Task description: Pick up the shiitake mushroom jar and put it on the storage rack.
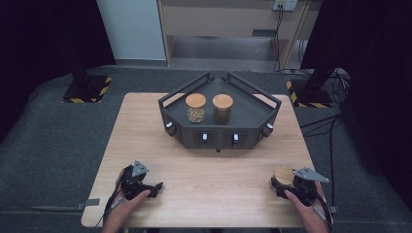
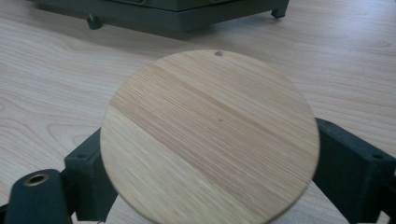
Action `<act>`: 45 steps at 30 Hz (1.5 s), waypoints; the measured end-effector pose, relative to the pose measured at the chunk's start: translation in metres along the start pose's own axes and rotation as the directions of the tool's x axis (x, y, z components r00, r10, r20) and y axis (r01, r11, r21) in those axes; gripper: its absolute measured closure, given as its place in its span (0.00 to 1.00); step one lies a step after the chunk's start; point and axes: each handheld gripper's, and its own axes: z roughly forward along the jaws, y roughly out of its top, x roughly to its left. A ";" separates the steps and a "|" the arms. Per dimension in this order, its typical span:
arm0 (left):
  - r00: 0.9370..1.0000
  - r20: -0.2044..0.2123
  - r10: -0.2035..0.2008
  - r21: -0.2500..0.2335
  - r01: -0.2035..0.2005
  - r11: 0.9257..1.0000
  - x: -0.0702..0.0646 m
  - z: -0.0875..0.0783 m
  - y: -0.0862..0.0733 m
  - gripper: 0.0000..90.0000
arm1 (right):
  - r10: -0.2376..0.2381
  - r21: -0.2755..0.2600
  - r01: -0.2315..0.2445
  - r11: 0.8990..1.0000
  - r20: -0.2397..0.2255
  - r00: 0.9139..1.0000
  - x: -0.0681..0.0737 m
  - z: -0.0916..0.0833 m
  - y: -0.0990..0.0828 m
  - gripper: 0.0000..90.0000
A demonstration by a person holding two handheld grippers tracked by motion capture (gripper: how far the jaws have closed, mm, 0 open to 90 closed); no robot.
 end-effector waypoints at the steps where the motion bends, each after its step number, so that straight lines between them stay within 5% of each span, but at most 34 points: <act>1: 1.000 0.000 0.000 0.000 0.000 1.000 0.000 0.000 0.000 0.00 | -0.005 -0.001 0.005 1.000 0.000 1.000 0.001 0.000 0.000 0.17; 8: 1.000 0.000 0.000 0.000 0.000 1.000 0.000 0.000 0.000 0.00 | -0.010 -0.003 0.010 1.000 0.012 1.000 0.007 0.003 -0.001 0.28; 45: 1.000 0.000 0.000 0.000 0.000 1.000 0.000 0.000 0.000 0.00 | -0.122 -0.003 0.122 0.992 -0.009 0.992 0.024 -0.021 0.056 0.29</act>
